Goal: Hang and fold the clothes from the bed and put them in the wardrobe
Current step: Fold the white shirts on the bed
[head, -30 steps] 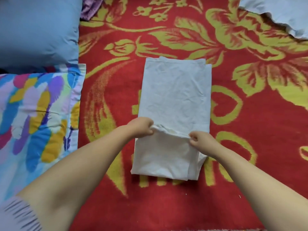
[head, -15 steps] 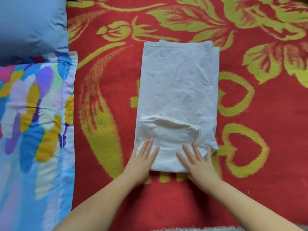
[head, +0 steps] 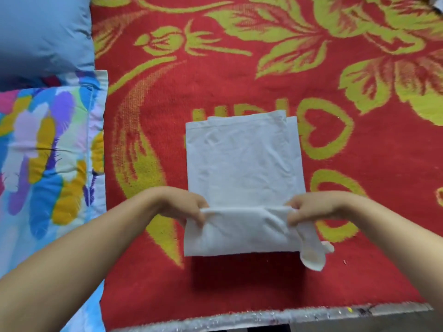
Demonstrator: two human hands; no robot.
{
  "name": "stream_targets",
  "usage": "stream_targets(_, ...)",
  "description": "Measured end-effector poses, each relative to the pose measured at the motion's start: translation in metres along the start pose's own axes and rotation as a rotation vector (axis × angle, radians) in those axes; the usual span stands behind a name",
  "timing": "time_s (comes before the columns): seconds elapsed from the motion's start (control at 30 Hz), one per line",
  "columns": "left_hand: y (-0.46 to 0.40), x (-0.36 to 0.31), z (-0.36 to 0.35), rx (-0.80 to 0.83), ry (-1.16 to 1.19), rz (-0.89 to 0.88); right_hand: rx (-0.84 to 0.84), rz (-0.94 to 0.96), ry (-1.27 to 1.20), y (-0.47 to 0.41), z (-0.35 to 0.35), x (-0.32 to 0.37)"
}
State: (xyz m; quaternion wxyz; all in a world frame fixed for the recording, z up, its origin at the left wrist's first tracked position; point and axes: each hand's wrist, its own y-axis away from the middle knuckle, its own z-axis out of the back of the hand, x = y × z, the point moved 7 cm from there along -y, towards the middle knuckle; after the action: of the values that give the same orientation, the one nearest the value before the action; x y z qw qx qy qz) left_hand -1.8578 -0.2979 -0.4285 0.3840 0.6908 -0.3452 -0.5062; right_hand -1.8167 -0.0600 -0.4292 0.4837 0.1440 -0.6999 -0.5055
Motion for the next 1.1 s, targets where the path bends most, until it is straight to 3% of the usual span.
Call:
stream_targets(0.13,-0.017,0.022,0.049,-0.435,0.516,-0.097,-0.534,-0.009,-0.214,-0.021,0.063,-0.031)
stream_targets(0.23,-0.040,0.051,0.048,-0.810,0.860,-0.107,-0.768,-0.072,-0.239,-0.036,0.058,-0.049)
stream_targets(0.3,-0.045,0.054,0.041,-1.075,0.686,-0.137,-0.923,-0.098,-0.032,-0.038,0.047,-0.051)
stream_targets(0.37,-0.046,0.049,0.028,-1.237,0.454,-0.161,-1.062,-0.078,0.155,-0.032,0.042,-0.046)
stream_targets(0.43,-0.039,0.048,0.020,-1.392,0.377,-0.171,-1.141,0.031,0.202,-0.026,0.046,-0.037)
stream_targets(0.53,-0.034,0.057,0.021,-1.528,0.405,-0.123,-1.143,0.088,0.290,-0.027,0.060,-0.027)
stream_targets(0.67,-0.046,0.067,0.025,-1.486,0.417,-0.067,-1.047,-0.109,0.462,-0.046,0.070,-0.036)
stream_targets(0.8,-0.049,0.081,0.004,-1.381,0.390,-0.023,-1.155,-0.126,0.294,-0.027,0.051,-0.045)
stream_targets(0.87,-0.049,0.087,-0.008,-1.321,0.266,0.056,-1.151,-0.140,0.436,-0.019,0.032,-0.043)
stream_targets(0.93,-0.048,0.089,-0.012,-1.285,0.138,0.183,-1.115,-0.019,0.682,-0.017,0.006,-0.029)
stream_targets(1.03,-0.028,0.076,-0.009,-1.433,0.057,0.143,-0.891,0.243,1.064,-0.027,-0.047,-0.017)
stream_targets(1.1,-0.019,0.052,-0.019,-1.543,-0.268,0.019,-0.671,0.112,1.075,-0.039,-0.060,-0.036)
